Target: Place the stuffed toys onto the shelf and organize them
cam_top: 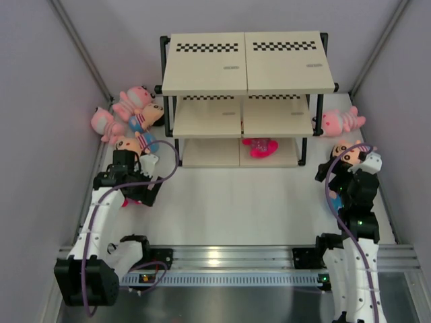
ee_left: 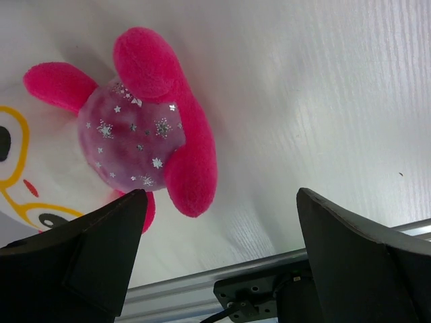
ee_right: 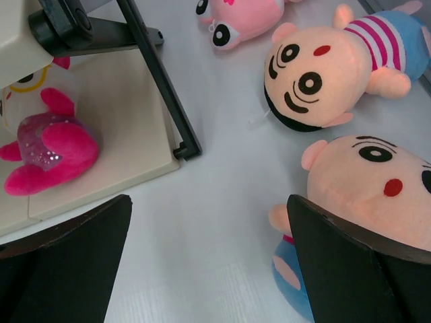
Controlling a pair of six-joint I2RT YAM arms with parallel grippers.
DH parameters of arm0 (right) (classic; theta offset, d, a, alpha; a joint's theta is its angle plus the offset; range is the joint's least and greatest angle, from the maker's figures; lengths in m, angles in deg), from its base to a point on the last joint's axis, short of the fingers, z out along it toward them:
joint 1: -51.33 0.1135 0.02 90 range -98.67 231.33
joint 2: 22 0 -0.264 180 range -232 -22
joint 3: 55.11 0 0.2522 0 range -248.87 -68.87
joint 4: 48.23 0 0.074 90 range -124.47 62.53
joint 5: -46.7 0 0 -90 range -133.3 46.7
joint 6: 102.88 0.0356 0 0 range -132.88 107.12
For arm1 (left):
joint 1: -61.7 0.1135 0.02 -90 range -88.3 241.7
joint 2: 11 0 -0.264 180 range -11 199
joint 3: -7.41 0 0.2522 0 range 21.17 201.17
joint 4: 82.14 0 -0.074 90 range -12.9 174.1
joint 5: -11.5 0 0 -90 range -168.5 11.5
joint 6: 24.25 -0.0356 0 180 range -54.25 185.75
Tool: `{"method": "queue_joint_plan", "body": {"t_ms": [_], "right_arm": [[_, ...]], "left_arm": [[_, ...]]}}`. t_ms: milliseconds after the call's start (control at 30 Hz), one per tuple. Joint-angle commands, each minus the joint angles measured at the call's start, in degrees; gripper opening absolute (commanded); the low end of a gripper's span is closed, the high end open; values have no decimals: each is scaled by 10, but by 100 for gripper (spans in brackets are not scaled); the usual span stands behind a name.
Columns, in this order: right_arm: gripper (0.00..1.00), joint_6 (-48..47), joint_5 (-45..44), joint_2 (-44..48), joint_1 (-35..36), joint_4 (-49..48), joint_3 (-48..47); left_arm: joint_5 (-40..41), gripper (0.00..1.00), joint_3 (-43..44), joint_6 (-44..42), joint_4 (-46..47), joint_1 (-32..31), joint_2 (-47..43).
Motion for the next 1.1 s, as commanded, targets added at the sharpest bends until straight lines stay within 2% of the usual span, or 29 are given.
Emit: {"method": "queue_joint_plan", "body": {"t_ms": [0,133,167,200,300,333,400,467,567,700,833,867,933,1000,1033,1067], "right_arm": [[99,-2,4,2,8,-22,-3],[99,-1,3,-1,8,-22,-7],[99,-1,4,-1,8,-22,-8],[99,-1,3,-1,8,-22,-8],[99,-1,3,-1,8,-23,-7],[99,-1,1,-1,9,-23,-5],[99,-2,-1,-1,9,-22,-5],[99,-3,-2,-1,10,-25,-4],[99,-2,0,-2,11,-29,-1],[99,-4,1,-7,12,-28,-3],[99,-5,3,-8,12,-29,-2],[99,-5,2,-8,11,-29,-2],[99,-5,2,-8,11,-28,-2],[99,-6,4,-8,11,-28,-3],[100,-6,7,-8,11,-29,-4],[99,-8,7,-9,11,-31,-5]], "left_arm": [[20,99,12,23,15,-2,-12],[130,99,42,61,14,-1,-14],[220,99,45,67,15,-1,-10],[256,99,48,68,13,0,-6],[322,99,62,29,-10,27,20],[313,99,75,17,-21,44,27],[242,99,83,-32,-34,121,51],[221,97,82,-59,-33,182,67],[167,96,91,-61,-32,221,114],[149,98,102,-63,2,251,159],[65,96,147,-57,15,272,219],[53,92,150,-52,15,272,236],[10,69,149,-56,15,272,249],[-39,51,145,-68,16,272,263],[-51,21,137,-73,16,272,263],[-70,0,135,-78,16,272,265]]}}
